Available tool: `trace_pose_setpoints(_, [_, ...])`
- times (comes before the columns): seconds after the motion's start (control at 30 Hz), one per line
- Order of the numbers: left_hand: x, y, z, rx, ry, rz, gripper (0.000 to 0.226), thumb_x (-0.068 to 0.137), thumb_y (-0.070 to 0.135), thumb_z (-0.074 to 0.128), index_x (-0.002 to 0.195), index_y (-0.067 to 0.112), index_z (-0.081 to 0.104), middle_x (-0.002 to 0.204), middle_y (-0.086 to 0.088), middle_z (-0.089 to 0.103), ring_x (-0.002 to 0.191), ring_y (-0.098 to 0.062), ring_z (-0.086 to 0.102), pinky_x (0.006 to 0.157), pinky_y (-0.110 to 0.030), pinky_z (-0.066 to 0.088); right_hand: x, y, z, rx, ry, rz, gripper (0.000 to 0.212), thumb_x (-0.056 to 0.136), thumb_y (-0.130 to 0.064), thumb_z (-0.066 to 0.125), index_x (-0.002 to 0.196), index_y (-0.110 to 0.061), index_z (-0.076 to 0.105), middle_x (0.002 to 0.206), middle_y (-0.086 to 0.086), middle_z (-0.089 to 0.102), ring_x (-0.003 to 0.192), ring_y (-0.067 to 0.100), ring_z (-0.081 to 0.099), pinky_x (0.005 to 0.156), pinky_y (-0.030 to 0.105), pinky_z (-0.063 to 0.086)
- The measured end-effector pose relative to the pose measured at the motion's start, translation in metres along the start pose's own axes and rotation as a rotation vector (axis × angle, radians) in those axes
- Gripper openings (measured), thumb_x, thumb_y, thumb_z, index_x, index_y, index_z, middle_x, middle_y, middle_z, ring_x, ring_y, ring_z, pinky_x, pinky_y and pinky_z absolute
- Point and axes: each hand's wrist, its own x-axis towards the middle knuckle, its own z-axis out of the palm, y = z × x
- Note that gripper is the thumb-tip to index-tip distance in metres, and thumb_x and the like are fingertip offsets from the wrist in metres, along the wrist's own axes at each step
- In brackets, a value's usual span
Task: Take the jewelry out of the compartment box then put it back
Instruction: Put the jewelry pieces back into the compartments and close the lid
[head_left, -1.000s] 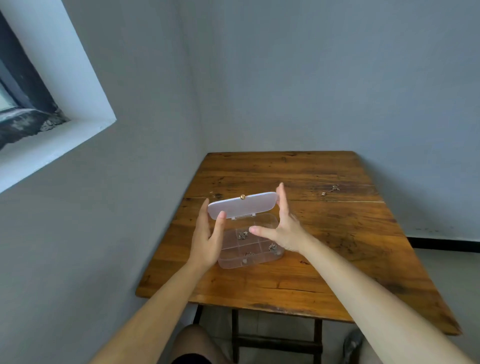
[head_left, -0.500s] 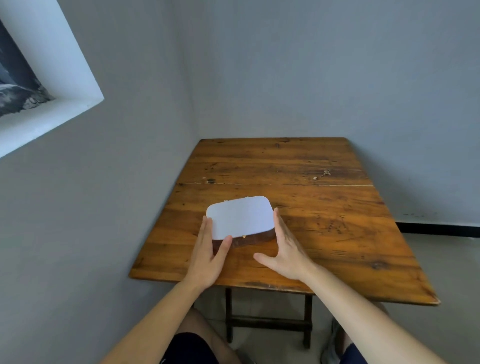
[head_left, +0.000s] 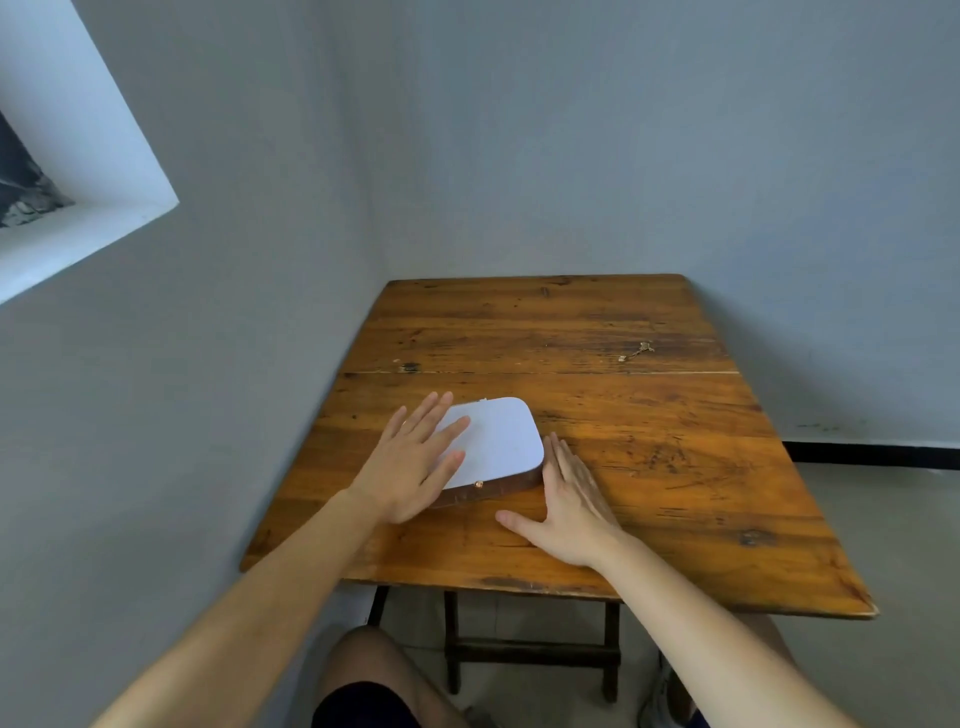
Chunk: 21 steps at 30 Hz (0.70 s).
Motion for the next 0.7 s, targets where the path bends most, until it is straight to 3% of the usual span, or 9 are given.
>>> trace_pose_setpoints(0.1, [0.012,-0.005,0.003,0.069,-0.084,0.093,0.066,0.094,0.063,0.0,0.154,0.042,0.014,0.164,0.012,-0.005,0.15,-0.008,-0.015,0.122,-0.041,-0.011,0.001,0.0,0.007,-0.043,0.044,-0.012,0.111,0.084,-0.08,0.041,0.155,-0.018,-0.018,0.164,0.003,-0.02,0.151,0.017,-0.015,0.121,0.034,-0.007])
trace_pose_setpoints(0.2, [0.015,-0.01,0.013,-0.033,-0.085,0.06,0.07,0.09,0.067,-0.004,0.154,0.043,0.013,0.165,0.012,0.003,0.151,-0.006,-0.007,0.123,-0.042,-0.007,0.002,0.002,0.011,-0.081,0.056,-0.009,0.108,0.085,-0.081,0.035,0.156,-0.017,-0.015,0.165,0.003,-0.017,0.151,0.017,-0.015,0.12,0.032,-0.009])
trace_pose_setpoints(0.37, [0.02,-0.014,0.02,-0.053,0.018,-0.166,0.072,0.092,0.067,-0.002,0.154,0.038,0.02,0.166,0.005,0.012,0.153,-0.015,0.003,0.122,-0.045,-0.002,0.005,0.003,0.015,-0.185,0.043,-0.025,0.107,0.084,-0.084,0.02,0.155,-0.014,-0.016,0.164,0.004,-0.02,0.15,0.018,-0.018,0.12,0.033,-0.01])
trace_pose_setpoints(0.57, [0.034,-0.015,0.019,-0.068,0.044,-0.632,0.062,0.1,0.052,0.011,0.157,0.027,0.013,0.166,-0.008,0.006,0.153,-0.029,0.001,0.12,-0.058,0.002,0.005,0.002,0.015,-0.226,0.044,-0.012,0.107,0.083,-0.086,0.016,0.156,-0.013,-0.013,0.164,0.005,-0.019,0.15,0.019,-0.018,0.119,0.033,-0.011])
trace_pose_setpoints(0.63, [0.035,-0.015,0.019,-0.088,0.019,-0.669,0.066,0.099,0.057,0.01,0.157,0.026,0.009,0.166,-0.01,0.002,0.153,-0.031,-0.002,0.119,-0.061,0.0,0.005,0.002,0.015,-0.234,0.048,-0.014,0.107,0.082,-0.086,0.016,0.156,-0.013,-0.012,0.164,0.005,-0.018,0.151,0.019,-0.017,0.119,0.033,-0.011])
trace_pose_setpoints(0.7, [0.03,-0.017,0.019,-0.035,0.023,-0.587,0.073,0.094,0.065,0.006,0.157,0.028,0.008,0.166,-0.01,0.0,0.153,-0.031,-0.003,0.117,-0.062,-0.003,0.005,0.001,0.015,-0.241,0.056,-0.01,0.108,0.082,-0.086,0.016,0.156,-0.013,-0.011,0.164,0.005,-0.017,0.151,0.019,-0.017,0.119,0.033,-0.011])
